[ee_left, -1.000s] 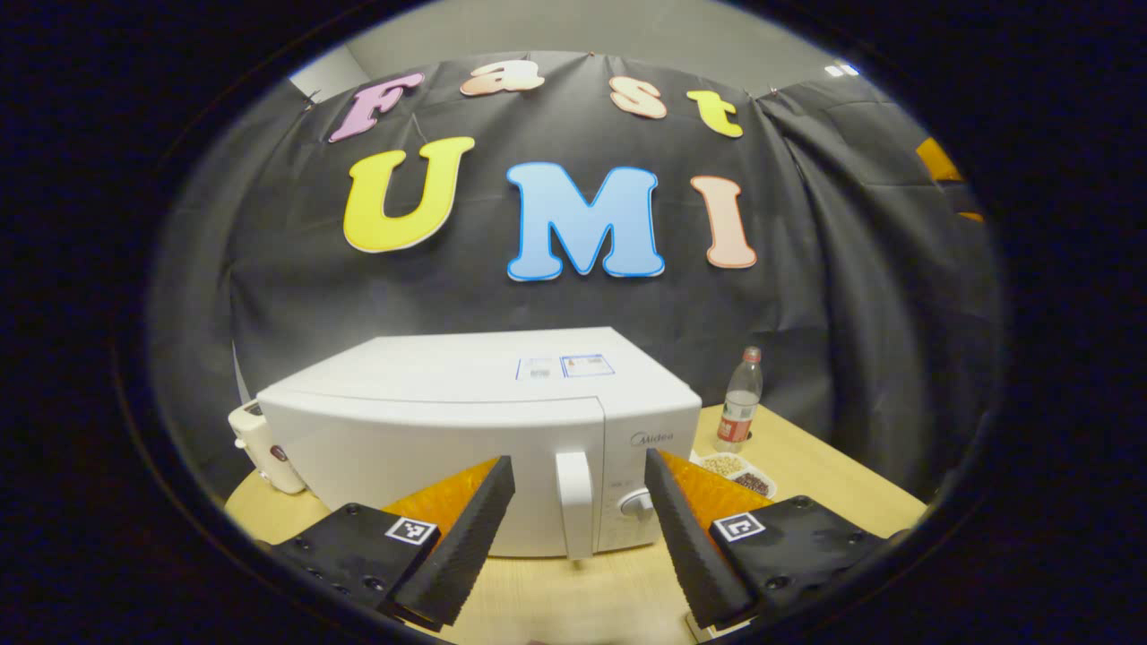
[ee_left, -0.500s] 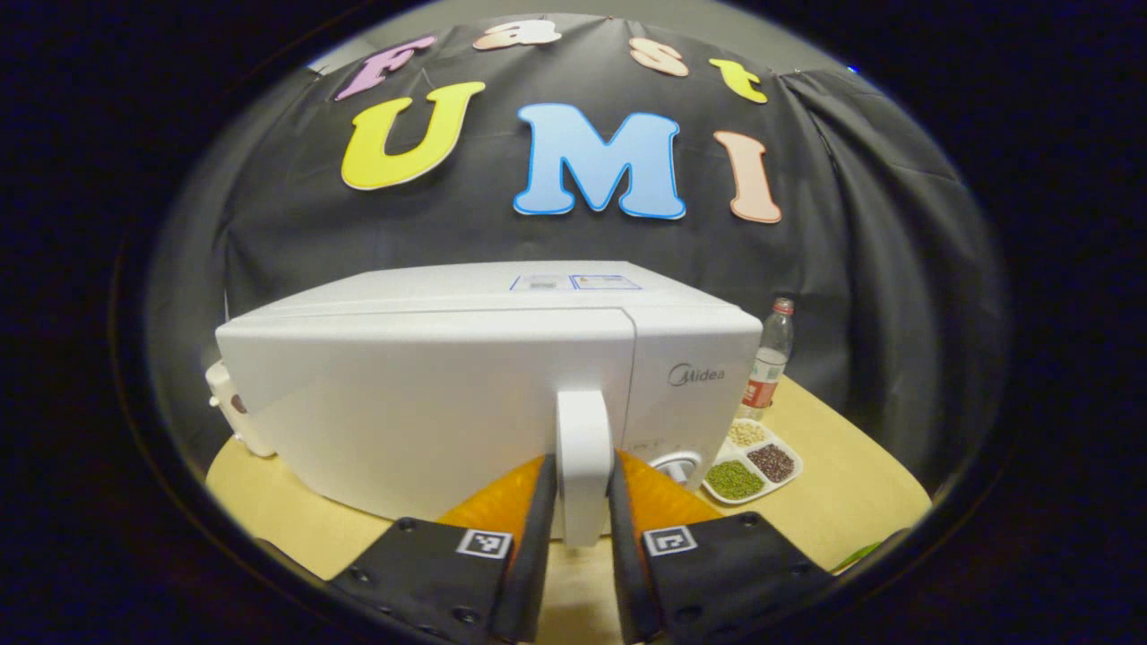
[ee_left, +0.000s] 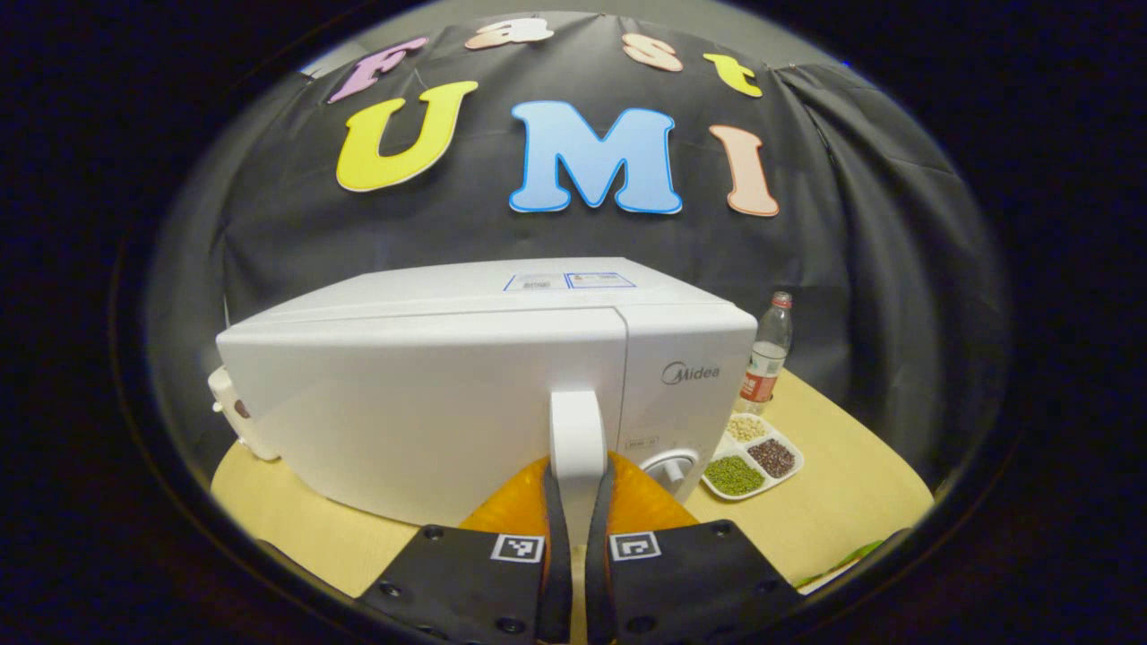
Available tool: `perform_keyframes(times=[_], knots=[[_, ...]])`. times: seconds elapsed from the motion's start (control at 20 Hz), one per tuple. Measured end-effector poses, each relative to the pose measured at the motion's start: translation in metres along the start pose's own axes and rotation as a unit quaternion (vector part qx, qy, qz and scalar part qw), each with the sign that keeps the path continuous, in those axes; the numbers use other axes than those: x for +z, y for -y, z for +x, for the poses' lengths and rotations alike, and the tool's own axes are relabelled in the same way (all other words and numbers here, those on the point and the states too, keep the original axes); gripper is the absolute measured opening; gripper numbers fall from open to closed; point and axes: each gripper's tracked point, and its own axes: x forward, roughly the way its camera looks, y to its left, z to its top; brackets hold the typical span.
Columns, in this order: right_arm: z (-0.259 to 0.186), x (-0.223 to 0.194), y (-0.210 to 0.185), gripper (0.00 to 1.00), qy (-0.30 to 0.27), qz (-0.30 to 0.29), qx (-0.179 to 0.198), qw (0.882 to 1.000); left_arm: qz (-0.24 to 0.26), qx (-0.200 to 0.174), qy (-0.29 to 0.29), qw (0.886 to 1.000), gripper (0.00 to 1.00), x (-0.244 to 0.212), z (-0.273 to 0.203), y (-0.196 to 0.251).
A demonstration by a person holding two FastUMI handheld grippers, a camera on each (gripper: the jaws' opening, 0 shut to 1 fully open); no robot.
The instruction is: Open the microwave oven with the left hand, put the food in, and close the microwave oven.
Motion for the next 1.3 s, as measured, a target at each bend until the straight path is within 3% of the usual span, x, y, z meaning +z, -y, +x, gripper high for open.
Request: perform_keyframes(times=[0.15, 0.2, 0.4, 0.6, 1.3], knots=[[-0.002, -0.002, 0.000, 0.95, 0.000, 0.006, 0.000, 1.000, 0.011, -0.006, -0.011, 1.000, 0.14, 0.001, -0.001, 0.000], [-0.002, -0.001, 0.000, 0.95, 0.000, 0.007, 0.000, 1.000, 0.017, -0.010, -0.014, 1.000, 0.07, 0.003, -0.008, -0.001], [-0.008, -0.006, -0.002, 0.95, -0.003, 0.007, -0.001, 1.000, 0.010, -0.013, -0.023, 1.000, 0.07, -0.002, -0.004, -0.001], [-0.014, -0.012, -0.003, 0.95, -0.008, 0.016, -0.004, 1.000, 0.021, -0.023, -0.021, 0.999, 0.06, -0.020, -0.057, -0.008], [-0.045, -0.032, -0.080, 0.96, -0.025, 0.047, 0.040, 0.998, 0.047, -0.089, -0.042, 0.994, 0.06, -0.072, -0.199, -0.075]])
